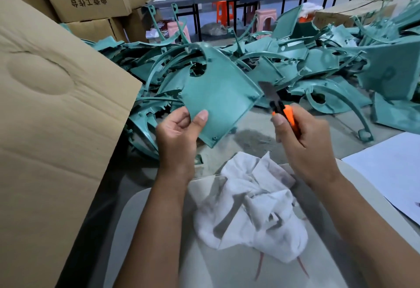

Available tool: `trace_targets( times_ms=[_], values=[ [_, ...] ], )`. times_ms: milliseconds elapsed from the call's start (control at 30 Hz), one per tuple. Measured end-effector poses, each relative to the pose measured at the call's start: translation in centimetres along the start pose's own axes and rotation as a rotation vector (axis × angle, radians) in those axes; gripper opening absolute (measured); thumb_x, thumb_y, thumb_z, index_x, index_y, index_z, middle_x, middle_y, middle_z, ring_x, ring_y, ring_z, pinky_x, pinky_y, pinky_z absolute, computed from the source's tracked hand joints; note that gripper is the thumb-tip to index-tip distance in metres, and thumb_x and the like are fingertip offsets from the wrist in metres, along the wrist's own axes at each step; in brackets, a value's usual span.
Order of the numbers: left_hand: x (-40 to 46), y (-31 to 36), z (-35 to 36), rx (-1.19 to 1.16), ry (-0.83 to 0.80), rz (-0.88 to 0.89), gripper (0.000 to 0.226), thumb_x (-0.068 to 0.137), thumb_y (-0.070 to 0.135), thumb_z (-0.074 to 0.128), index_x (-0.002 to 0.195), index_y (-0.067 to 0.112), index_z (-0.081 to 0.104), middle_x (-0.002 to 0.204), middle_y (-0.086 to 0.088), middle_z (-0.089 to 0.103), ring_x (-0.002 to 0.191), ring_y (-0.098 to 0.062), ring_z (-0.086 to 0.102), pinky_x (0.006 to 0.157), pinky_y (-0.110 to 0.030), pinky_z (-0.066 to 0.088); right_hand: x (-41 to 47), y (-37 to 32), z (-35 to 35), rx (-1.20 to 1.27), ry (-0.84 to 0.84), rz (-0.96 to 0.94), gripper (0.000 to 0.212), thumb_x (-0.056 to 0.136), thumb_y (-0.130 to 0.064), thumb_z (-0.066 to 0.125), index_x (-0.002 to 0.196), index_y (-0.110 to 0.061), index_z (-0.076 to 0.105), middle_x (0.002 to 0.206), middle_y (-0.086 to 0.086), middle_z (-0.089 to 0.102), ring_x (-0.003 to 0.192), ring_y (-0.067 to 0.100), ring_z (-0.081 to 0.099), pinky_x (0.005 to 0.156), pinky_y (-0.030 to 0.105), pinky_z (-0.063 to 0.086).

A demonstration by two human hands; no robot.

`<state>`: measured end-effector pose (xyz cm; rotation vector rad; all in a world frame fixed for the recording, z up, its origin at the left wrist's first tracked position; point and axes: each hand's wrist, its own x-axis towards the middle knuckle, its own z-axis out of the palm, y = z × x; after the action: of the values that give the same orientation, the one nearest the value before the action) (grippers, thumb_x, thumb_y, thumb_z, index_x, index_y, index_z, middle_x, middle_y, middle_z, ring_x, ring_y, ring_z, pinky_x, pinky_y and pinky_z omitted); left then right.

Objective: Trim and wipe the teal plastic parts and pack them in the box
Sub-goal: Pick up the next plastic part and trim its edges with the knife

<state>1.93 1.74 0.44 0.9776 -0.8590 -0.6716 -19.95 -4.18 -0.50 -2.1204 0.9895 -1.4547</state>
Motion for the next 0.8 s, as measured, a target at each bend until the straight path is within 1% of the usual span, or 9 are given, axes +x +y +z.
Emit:
trace_targets(
  times_ms=[100, 200, 267, 333, 400, 500, 633, 700, 800],
  values=[
    [0.5, 0.6, 0.0, -0.077, 0.098, -0.015, 0.008, 0.087, 0.013, 0.073, 0.09, 0.014, 0.08, 0.099, -0.016, 0.078, 0.095, -0.032, 0.073, 0.094, -0.053, 0.057, -0.5, -0.7, 0.9, -0.107, -0.105, -0.169, 0.035, 0.106, -0.038, 0.05, 0.08, -0.015, 0.052, 0.06, -0.01, 0.044, 0.052, 0.014, 0.044, 0.05, 0.035, 0.035],
    [0.5, 0.8, 0.5, -0.11, 0.149, -0.031, 0.005, 0.089, 0.008, 0.072, 0.087, 0.008, 0.076, 0.096, -0.019, 0.076, 0.092, -0.034, 0.069, 0.095, -0.062, 0.052, -0.9, -1.5, 1.8, -0.136, -0.195, -0.222, 0.036, 0.106, -0.045, 0.046, 0.082, -0.019, 0.051, 0.058, -0.013, 0.038, 0.053, 0.012, 0.039, 0.051, 0.033, 0.033],
    [0.3, 0.7, 1.0, -0.125, 0.154, -0.04, 0.004, 0.092, 0.003, 0.07, 0.09, 0.003, 0.073, 0.095, -0.019, 0.075, 0.092, -0.033, 0.068, 0.093, -0.057, 0.054, -0.9, -1.8, 2.1, -0.171, -0.225, -0.246, 0.035, 0.105, -0.047, 0.045, 0.083, -0.021, 0.048, 0.056, -0.014, 0.034, 0.053, 0.015, 0.037, 0.051, 0.036, 0.033],
    [0.2, 0.8, 1.3, -0.129, 0.135, -0.063, 0.004, 0.093, 0.001, 0.068, 0.093, 0.001, 0.072, 0.094, -0.018, 0.075, 0.089, -0.031, 0.07, 0.086, -0.047, 0.059, -1.0, -2.0, 2.2, -0.207, -0.235, -0.255, 0.035, 0.105, -0.047, 0.045, 0.082, -0.02, 0.047, 0.055, -0.013, 0.032, 0.053, 0.018, 0.038, 0.05, 0.037, 0.032],
    [0.1, 0.9, 1.3, -0.137, 0.115, -0.085, 0.006, 0.094, 0.0, 0.067, 0.094, 0.002, 0.073, 0.093, -0.016, 0.076, 0.086, -0.028, 0.071, 0.077, -0.041, 0.063, -1.0, -2.0, 2.1, -0.223, -0.201, -0.222, 0.036, 0.105, -0.048, 0.043, 0.082, -0.021, 0.045, 0.055, -0.013, 0.034, 0.051, 0.019, 0.04, 0.048, 0.036, 0.032],
    [-0.2, 1.0, 0.9, -0.156, 0.073, -0.106, 0.01, 0.09, 0.001, 0.069, 0.091, 0.008, 0.077, 0.093, -0.014, 0.078, 0.084, -0.026, 0.074, 0.068, -0.038, 0.062, -0.4, -1.0, 1.3, -0.259, -0.058, -0.132, 0.033, 0.108, -0.04, 0.045, 0.081, -0.02, 0.044, 0.055, -0.012, 0.037, 0.047, 0.011, 0.038, 0.048, 0.03, 0.025],
    [-0.6, 1.3, 0.9, -0.151, 0.045, -0.106, 0.01, 0.082, 0.009, 0.072, 0.09, 0.01, 0.078, 0.095, -0.014, 0.078, 0.086, -0.026, 0.075, 0.067, -0.035, 0.061, 0.3, 0.7, 0.0, -0.359, 0.125, 0.054, 0.039, 0.11, -0.04, 0.045, 0.08, -0.016, 0.043, 0.053, -0.007, 0.04, 0.044, 0.012, 0.038, 0.048, 0.031, 0.022],
    [-0.6, 1.5, 1.1, -0.163, 0.058, -0.105, 0.01, 0.081, 0.008, 0.072, 0.089, 0.01, 0.078, 0.094, -0.014, 0.077, 0.085, -0.026, 0.075, 0.067, -0.034, 0.061, 0.2, 0.5, -0.1, -0.285, 0.159, 0.008, 0.038, 0.11, -0.037, 0.045, 0.079, -0.016, 0.043, 0.054, -0.007, 0.04, 0.044, 0.01, 0.037, 0.047, 0.031, 0.024],
    [-0.7, 1.6, 1.9, -0.177, 0.058, -0.114, 0.008, 0.085, 0.006, 0.071, 0.083, 0.011, 0.077, 0.087, -0.013, 0.076, 0.081, -0.025, 0.073, 0.07, -0.039, 0.062, -0.4, -1.3, 0.8, -0.177, 0.088, -0.211, 0.035, 0.108, -0.036, 0.046, 0.082, -0.013, 0.051, 0.058, -0.009, 0.039, 0.047, 0.013, 0.035, 0.047, 0.027, 0.027]
  ],
)
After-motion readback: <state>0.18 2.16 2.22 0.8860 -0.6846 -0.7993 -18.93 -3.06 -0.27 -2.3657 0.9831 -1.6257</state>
